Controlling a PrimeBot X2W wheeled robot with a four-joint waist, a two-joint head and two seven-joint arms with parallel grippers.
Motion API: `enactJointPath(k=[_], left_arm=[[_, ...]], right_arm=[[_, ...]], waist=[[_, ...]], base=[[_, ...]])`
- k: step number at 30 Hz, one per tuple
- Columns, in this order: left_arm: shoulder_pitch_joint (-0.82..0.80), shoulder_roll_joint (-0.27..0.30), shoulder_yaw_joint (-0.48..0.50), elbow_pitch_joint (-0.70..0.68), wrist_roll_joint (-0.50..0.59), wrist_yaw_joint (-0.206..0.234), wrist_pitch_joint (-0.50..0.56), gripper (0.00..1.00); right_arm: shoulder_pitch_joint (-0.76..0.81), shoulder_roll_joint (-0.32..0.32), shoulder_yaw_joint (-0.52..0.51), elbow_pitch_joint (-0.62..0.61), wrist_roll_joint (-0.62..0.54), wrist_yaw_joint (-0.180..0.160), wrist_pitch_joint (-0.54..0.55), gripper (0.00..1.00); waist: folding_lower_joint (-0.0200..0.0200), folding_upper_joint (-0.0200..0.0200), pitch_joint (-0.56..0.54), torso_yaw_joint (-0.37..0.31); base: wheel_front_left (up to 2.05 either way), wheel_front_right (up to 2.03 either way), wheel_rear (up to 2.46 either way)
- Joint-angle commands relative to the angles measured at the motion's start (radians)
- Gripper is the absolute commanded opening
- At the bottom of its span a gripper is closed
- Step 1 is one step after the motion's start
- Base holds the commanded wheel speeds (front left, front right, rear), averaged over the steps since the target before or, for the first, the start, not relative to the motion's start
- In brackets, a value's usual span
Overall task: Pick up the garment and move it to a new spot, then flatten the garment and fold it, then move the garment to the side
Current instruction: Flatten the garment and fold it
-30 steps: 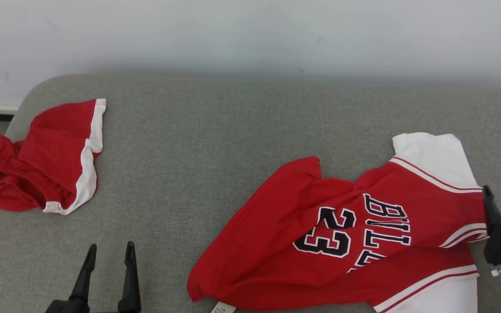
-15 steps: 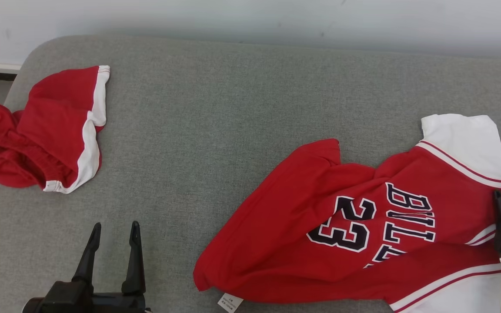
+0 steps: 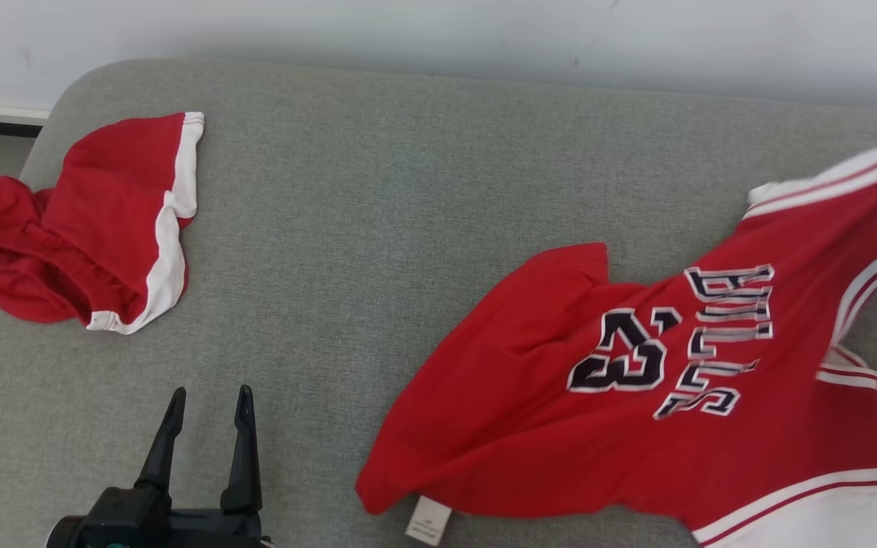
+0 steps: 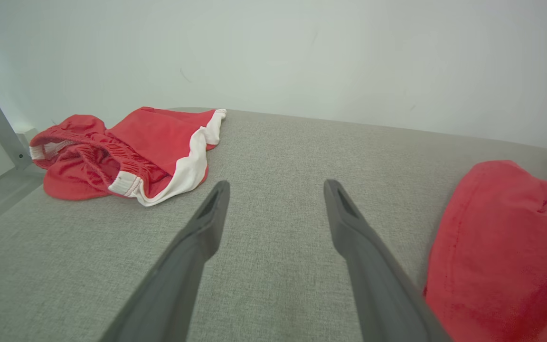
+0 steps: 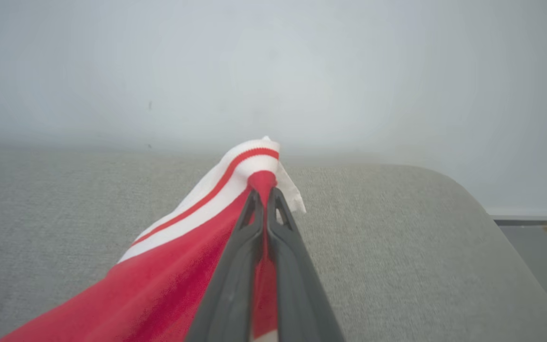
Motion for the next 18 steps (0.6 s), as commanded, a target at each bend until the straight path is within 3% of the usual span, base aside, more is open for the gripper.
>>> enactJointPath(k=[1,11,12,13,18], left_arm=[[-0.012,-0.001,-0.002,0.003,-0.003,-0.001,-0.003,1.00],[-0.028,-0.001,-0.025,0.010,-0.024,-0.001,-0.003,1.00],[-0.029,-0.001,-0.028,0.011,-0.025,0.000,-0.003,1.00],[-0.030,-0.001,-0.031,0.012,-0.026,0.002,-0.003,1.00],[-0.024,-0.001,-0.025,0.023,-0.030,0.005,-0.003,1.00]], right_arm=[[-0.048,-0.015,0.018,-0.007,0.000,-0.002,-0.017,0.00],[-0.265,-0.040,0.066,0.086,-0.049,-0.002,-0.089,0.00],[-0.270,-0.038,0.065,0.113,-0.055,-0.002,-0.081,0.40],[-0.273,-0.035,0.064,0.143,-0.059,-0.002,-0.065,1.00],[-0.285,-0.031,0.075,0.217,-0.084,-0.002,-0.096,1.00]], waist=[[0.0000,-0.0001,-0.003,0.010],[0.0000,-0.0001,0.023,0.063],[0.0000,-0.0001,0.023,0.067],[0.0000,-0.0001,0.022,0.070],[0.0000,-0.0001,0.005,0.069]], base=[[0.00,0.00,0.00],[0.00,0.00,0.00],[0.00,0.00,0.00],[0.00,0.00,0.00],[0.00,0.00,0.00]])
